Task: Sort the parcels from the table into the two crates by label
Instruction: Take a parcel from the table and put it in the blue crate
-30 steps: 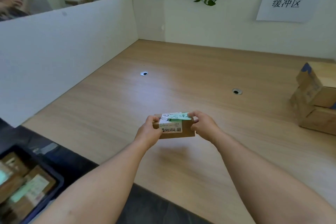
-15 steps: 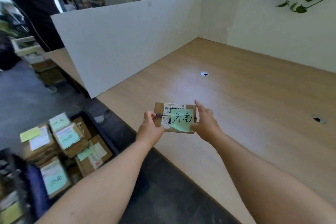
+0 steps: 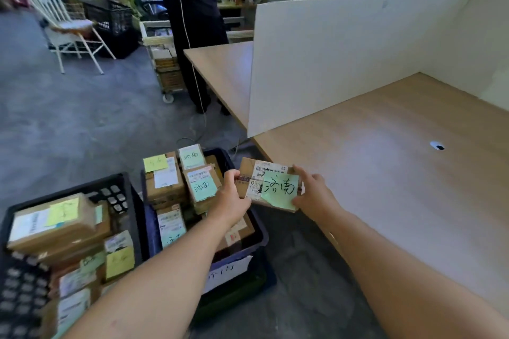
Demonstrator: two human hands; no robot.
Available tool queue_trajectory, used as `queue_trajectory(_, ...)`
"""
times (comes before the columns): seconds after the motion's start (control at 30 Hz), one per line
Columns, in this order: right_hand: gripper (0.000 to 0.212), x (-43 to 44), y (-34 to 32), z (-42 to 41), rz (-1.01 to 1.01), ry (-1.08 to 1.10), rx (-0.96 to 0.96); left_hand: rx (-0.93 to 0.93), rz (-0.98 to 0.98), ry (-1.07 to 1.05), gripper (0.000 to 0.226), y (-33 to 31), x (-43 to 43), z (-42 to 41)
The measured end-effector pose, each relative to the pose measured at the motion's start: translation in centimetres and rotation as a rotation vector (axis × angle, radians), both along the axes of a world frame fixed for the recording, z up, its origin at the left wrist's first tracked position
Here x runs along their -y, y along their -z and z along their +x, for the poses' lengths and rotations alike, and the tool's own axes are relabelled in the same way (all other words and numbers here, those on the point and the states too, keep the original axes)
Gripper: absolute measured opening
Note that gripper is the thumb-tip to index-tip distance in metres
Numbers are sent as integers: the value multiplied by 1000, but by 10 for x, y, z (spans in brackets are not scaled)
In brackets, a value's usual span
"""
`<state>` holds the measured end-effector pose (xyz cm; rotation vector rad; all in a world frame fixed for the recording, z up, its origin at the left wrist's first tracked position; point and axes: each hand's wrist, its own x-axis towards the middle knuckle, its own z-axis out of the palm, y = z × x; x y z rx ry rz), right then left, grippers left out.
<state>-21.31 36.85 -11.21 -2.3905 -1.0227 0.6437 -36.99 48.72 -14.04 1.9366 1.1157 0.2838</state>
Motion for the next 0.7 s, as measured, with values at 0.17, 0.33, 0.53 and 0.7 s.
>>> queue_trajectory(0.17,92,-53,19,-27,-39,-48,-152,-2,-62,-15,63,15,-53,-35)
queue_trajectory(0.33,90,-89,41,-40,-95,-40,-227,54,-153,-106,71,27,-81,-46)
queue_trajectory(0.53,51,-130,67,-39,-115,-26,-404,85,-179,-268,59,38,-111,-41)
queue_trajectory(0.7,40,-158,88,-35,-116,-15,-630,38,-138,-315,55,39,-143,-36)
